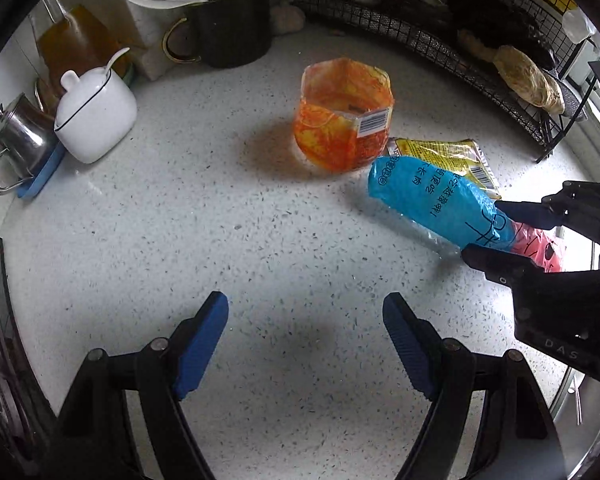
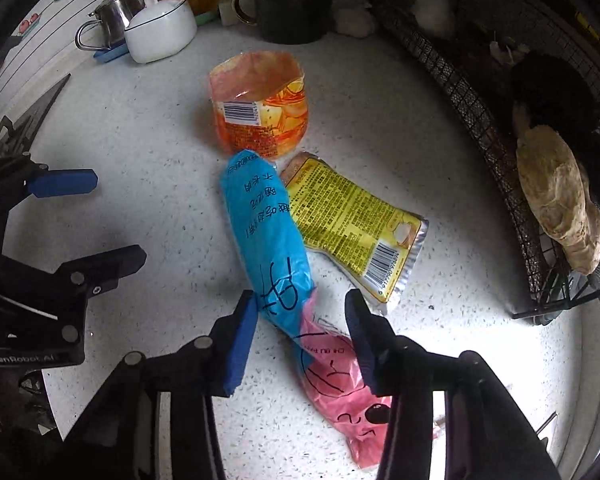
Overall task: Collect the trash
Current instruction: 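Grasp the blue-pink plastic bag at its pink end with the right gripper, then grasp the orange plastic cup by its rim with the left gripper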
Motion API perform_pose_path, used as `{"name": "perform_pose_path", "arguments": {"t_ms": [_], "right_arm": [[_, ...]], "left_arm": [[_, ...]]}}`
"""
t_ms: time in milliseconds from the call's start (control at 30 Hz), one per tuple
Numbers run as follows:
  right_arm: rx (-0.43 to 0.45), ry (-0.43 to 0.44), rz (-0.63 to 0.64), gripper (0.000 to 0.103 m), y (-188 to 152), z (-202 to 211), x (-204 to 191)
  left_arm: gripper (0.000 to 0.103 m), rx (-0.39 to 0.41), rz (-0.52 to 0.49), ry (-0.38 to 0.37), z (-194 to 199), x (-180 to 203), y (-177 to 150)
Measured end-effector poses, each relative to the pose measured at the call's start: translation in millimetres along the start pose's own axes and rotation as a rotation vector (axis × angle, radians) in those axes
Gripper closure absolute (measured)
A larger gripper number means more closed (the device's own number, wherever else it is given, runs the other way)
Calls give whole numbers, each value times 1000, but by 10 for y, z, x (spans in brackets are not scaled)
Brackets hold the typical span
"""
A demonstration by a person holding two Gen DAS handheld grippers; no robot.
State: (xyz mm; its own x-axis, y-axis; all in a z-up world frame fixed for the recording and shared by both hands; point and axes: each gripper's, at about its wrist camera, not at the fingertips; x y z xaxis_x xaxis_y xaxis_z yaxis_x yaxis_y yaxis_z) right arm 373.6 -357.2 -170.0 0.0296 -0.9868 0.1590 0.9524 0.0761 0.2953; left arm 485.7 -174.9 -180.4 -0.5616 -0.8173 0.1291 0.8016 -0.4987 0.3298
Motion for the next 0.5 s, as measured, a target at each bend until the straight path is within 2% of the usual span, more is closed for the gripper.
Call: {"name": "perform_pose_path", "arguments": {"t_ms": [100,133,300,500], "right_arm": [[-6,4,-9,78,-75,29,-38],[-8,0,-20,86,-104,63,-47],[3,-2,-115,94,-273,362,-74],[24,-51,-275,95,-335,722,-166]], "left_arm": [[25,4,-37,7,38,50,-26],[25,7,-48,6,63,65,-25],[25,21,-86,-54,222,103,-43],[25,42,-174,-129,444,74,53]]}}
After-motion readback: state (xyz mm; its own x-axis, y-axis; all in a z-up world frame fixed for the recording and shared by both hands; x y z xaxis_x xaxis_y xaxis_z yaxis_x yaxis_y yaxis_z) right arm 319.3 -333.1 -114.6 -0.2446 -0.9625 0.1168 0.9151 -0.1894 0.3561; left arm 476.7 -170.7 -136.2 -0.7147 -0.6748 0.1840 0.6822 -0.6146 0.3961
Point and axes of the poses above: each gripper's, at about its wrist camera, not at the fingertips, and z roughly against the way its jaws point, x to its right, y to its top, and after that the axes turned 9 degrees about -y, right-handed
